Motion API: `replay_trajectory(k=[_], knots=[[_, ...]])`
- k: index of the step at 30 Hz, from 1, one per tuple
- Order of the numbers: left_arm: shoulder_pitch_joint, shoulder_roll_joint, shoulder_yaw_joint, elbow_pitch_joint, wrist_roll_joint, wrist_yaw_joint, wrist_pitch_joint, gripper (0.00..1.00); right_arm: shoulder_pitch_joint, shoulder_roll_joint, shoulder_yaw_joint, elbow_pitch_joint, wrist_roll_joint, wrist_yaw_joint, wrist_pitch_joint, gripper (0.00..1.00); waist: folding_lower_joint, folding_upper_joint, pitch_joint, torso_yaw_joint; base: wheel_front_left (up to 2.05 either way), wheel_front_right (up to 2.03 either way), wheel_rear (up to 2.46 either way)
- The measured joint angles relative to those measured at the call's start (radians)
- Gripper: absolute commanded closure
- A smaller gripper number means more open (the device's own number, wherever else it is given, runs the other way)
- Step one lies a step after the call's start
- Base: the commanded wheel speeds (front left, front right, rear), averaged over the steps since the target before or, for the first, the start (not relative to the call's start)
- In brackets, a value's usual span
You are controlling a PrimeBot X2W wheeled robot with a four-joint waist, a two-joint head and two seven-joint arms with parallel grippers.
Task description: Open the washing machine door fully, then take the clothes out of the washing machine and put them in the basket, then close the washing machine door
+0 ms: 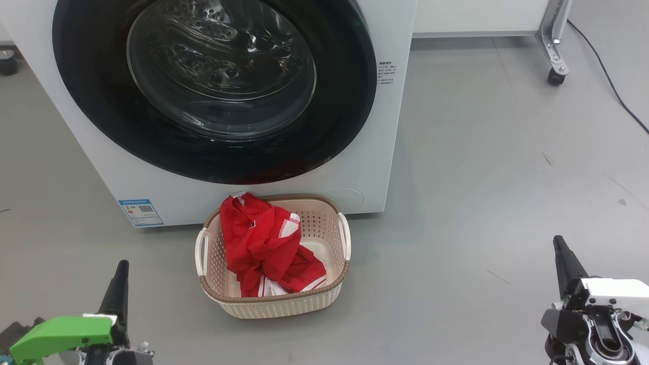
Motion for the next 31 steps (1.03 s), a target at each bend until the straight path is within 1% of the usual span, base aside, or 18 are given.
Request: replay_trajectory(k=[31], knots=[[0.000,-0.001,0.002,-0.001,0.000,0.000,0.001,1.00,0.000,0.002,-0.003,-0.001,0.000,0.000,0.001,1.00,0.0000,0.0000,0.000,0.000,0.00,0.00,0.00]])
